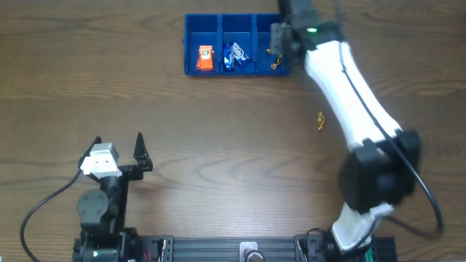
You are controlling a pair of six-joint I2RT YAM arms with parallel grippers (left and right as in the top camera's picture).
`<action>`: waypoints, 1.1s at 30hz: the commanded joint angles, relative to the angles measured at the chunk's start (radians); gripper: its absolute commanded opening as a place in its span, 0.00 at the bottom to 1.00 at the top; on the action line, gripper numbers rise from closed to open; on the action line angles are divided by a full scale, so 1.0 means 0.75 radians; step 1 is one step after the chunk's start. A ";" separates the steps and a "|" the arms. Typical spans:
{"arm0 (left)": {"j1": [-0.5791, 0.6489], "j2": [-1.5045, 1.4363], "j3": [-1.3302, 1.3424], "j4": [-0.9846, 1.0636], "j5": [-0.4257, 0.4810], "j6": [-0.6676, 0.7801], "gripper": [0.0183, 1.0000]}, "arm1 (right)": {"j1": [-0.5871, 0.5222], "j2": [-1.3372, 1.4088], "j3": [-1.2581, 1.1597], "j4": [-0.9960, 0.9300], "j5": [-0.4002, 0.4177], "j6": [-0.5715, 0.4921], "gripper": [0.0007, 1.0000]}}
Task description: Sort Candies Into Trays
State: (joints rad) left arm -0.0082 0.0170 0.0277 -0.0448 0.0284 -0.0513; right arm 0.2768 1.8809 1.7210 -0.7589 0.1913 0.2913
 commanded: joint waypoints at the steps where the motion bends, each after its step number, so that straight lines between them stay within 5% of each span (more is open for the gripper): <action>1: 0.006 -0.005 -0.028 -0.047 -0.007 0.005 1.00 | -0.115 -0.397 -0.318 0.001 0.074 -0.006 0.48; 11: 0.006 -0.005 -0.028 -0.047 -0.007 0.005 1.00 | -0.279 -0.511 -1.079 0.262 -0.086 0.027 0.46; 33: 0.006 -0.005 -0.028 -0.047 -0.007 0.005 1.00 | -0.276 -0.238 -1.108 0.436 -0.123 0.066 0.46</action>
State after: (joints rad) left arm -0.0082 0.0170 0.0277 -0.0448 0.0284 -0.0513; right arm 0.0692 1.6730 0.8871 -0.4500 0.1009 0.3267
